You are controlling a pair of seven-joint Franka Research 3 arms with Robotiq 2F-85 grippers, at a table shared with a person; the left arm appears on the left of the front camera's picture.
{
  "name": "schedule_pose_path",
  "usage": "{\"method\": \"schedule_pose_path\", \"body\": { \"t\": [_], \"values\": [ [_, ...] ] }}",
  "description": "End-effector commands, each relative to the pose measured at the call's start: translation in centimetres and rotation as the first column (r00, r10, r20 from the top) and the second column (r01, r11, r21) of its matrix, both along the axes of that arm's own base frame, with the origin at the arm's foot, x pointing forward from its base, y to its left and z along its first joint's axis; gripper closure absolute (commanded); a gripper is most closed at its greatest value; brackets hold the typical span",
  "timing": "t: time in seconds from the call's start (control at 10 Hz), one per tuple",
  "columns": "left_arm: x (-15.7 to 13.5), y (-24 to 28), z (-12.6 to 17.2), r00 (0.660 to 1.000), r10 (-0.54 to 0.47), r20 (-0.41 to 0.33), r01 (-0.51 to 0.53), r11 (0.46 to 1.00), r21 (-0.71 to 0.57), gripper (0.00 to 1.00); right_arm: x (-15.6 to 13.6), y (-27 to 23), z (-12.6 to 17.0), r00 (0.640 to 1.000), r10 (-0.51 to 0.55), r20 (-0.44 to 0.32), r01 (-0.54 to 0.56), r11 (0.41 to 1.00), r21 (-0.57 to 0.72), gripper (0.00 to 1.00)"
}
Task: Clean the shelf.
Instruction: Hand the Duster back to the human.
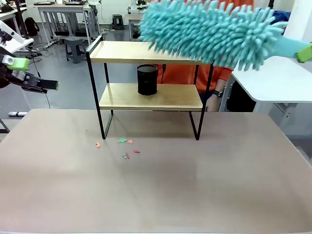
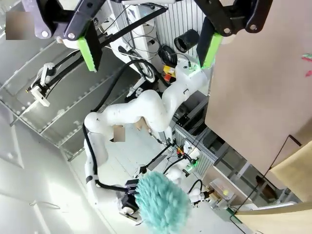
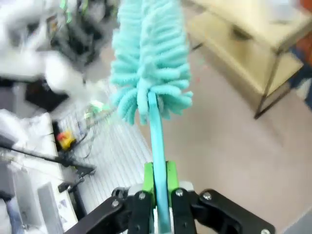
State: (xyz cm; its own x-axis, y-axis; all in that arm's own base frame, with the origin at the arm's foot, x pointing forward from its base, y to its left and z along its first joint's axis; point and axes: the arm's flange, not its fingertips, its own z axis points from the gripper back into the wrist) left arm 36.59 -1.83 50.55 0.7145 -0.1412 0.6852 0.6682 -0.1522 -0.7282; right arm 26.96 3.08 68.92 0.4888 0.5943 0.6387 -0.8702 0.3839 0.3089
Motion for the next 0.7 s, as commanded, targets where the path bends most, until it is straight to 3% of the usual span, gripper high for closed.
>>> {"method": "schedule_pose_path", "body": {
  "t": [0.0,0.3,0.6],
  "values": [
    [0.9,-2.2,1.1,0.999,-0.023,0.043,0.022,1.000,0.014,0.00,0.8,1.6,2.2,0.963,0.270,-0.014,-0.271,0.961,-0.049,0.88],
    [1.1,-7.4,2.5,0.990,-0.080,0.119,0.072,0.995,0.076,0.00,1.6,7.1,2.4,0.906,0.414,-0.090,-0.424,0.892,-0.157,0.88],
    [1.3,-13.4,3.6,0.961,-0.191,0.197,0.167,0.977,0.134,0.00,2.6,11.1,1.5,0.854,0.490,-0.173,-0.518,0.830,-0.206,0.88]
  ]
}}
